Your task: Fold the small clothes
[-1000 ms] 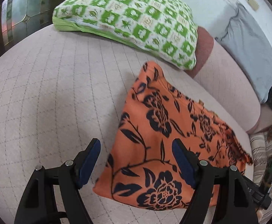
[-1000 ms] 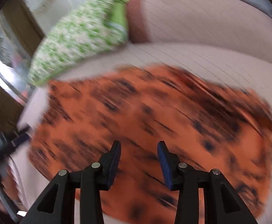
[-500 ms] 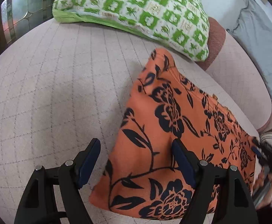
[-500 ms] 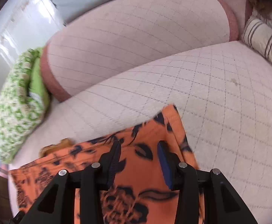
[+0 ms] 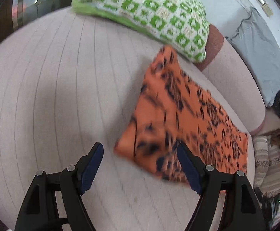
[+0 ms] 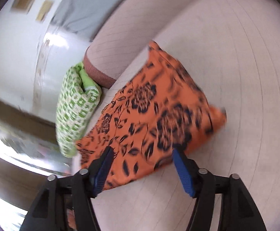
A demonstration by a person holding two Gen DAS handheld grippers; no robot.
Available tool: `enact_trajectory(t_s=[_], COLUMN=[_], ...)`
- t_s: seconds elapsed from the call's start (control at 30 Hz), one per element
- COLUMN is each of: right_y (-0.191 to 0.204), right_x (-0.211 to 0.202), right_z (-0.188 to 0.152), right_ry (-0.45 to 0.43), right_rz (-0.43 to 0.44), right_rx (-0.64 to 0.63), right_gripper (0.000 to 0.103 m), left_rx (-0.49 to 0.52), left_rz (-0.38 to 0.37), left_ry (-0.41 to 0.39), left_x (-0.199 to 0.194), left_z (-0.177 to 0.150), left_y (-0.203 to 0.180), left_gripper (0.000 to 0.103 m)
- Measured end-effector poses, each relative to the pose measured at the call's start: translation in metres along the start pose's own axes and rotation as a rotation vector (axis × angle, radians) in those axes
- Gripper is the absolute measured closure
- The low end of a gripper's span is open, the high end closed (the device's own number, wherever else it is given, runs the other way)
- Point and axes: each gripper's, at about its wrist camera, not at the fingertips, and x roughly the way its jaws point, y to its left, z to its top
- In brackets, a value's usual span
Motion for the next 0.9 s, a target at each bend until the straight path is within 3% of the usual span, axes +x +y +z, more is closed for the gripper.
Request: enact_trajectory(t_s=[0.2,0.47,0.67,0.73,0.77,0.8,0.87,0.9], right_y=[-0.026,-0.048,-0.050,-0.051,-0.053,-0.053,-0.052,-0.052], right_x=[0.008,0.039,0.059,0.062,0.064,0.066,0.071,0.074], right_z=[-0.017,-0.012,0.009,0.014,0.018,0.020,0.026,0.028], right_ry=[0.002,0.034,-0.016,-0.045,-0.067,-0.082,-0.114,-0.115], right_rz=[0.042,0.032,0.058,0.079,0.091,0.094,0.062,0.032], right_rx=[0.179,0.292,0.289,0.296,0.299,0.299,0.275,0.259], right_gripper=[0.035,0.035,0.034,0.035,0.036,0.039,0.061,0.080], left_rx=[-0.144,-0.235,-0.278,-0.294,-0.299,-0.302,-0.319,-0.322], left_rz=[-0.113,-0.149,-0.214,-0.231,-0.231,-0.231,-0.232,-0.235], left_ry=[0.094,0.054,-0.004,-0.027,-0.038,-0.039,-0.042,-0.046], left_x=[0.015,0.036,0.055,0.057,0.059,0.062,0.066,0.066], left_z=[-0.033,-0.027,-0.007,-0.004,-0.003,-0.002,-0.002,-0.002], left_y=[-0.002,-0.019,-0.025,-0.025,-0.024,-0.023,-0.018,-0.018], left_gripper=[0.024,0.023,0.023,0.030,0.048,0.060,0.064,0.067])
